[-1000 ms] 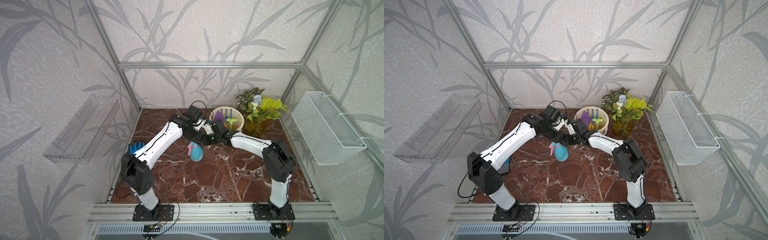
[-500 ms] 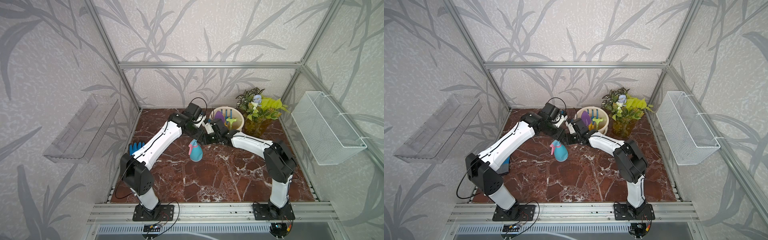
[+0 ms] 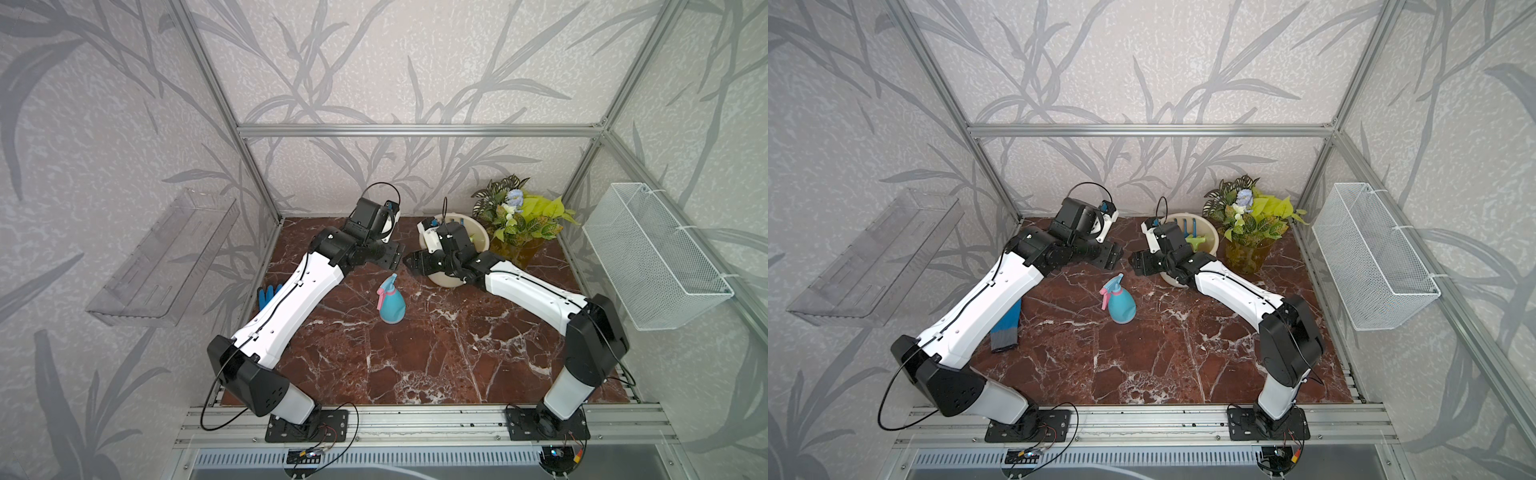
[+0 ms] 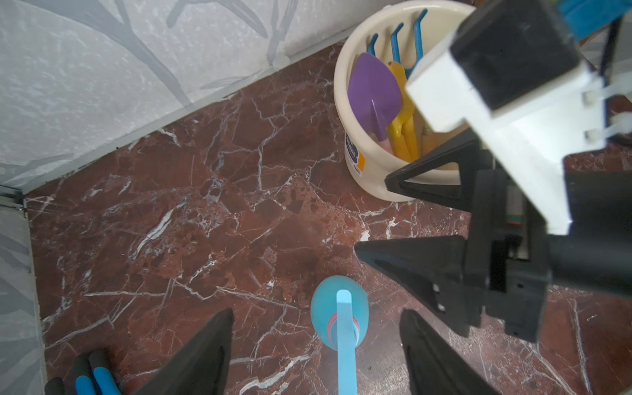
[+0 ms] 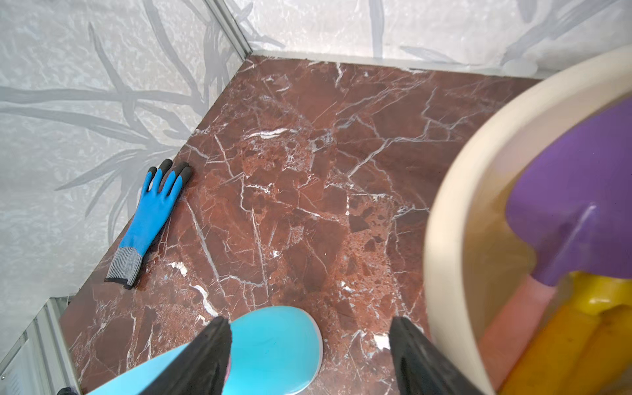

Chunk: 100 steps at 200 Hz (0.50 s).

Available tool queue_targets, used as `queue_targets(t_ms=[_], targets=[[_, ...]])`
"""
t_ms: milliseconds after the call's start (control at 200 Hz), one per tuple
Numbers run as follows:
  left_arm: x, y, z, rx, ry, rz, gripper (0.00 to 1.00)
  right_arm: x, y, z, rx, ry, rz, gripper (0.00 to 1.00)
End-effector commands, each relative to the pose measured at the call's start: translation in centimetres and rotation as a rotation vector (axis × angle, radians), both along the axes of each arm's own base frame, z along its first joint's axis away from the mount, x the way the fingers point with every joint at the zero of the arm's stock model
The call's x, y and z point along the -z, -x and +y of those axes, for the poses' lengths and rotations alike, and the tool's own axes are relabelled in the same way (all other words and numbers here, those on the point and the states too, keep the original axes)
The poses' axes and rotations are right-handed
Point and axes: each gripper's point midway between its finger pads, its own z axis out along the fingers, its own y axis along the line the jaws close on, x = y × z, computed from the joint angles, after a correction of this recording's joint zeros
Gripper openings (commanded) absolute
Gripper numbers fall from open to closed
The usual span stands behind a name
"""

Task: Organize the gardening tools
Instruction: Adjust the gardening tool at the center of the board, then reset both arms

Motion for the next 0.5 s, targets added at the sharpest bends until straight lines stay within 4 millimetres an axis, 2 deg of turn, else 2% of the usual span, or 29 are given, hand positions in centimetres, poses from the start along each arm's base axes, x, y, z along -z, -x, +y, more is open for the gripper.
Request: queue_targets(t_ms=[0, 70, 115, 265, 365, 445, 495], targets=[[-0.5, -0.5, 1.2, -0.073, 0.006, -0.04, 0.82, -2.7, 0.4, -1.2, 0.009, 0.001, -0.056, 0.77], [-0.8, -0.6, 1.9, -0.113, 0.017, -0.07, 0.89, -4.0, 0.7, -2.0, 0.02, -0.005, -0.097, 0.77], [-0.8, -0.7, 2.6, -0.147, 0.032, -0.092, 0.99, -4.7, 1.1, -2.8, 0.033, 0.003, -0.123, 0.79], [-0.1, -0.9, 5.4, -0.266, 0.112, -0.194, 1.0, -6.9, 1.6, -8.0, 0.163, 0.082, -0.266, 0.9], [1.7, -1.0, 8.6, -0.374, 0.142, -0.279, 1.0, -6.5, 1.6, -13.0, 0.297, 0.156, -0.336, 1.0], [3.4, -1.0, 11.1, -0.458, 0.116, -0.349, 1.0, -5.6, 1.3, -17.1, 0.415, 0.194, -0.365, 0.99], [4.4, -0.8, 12.7, -0.505, 0.085, -0.398, 1.0, -4.2, 1.3, -19.8, 0.49, 0.239, -0.385, 0.99]])
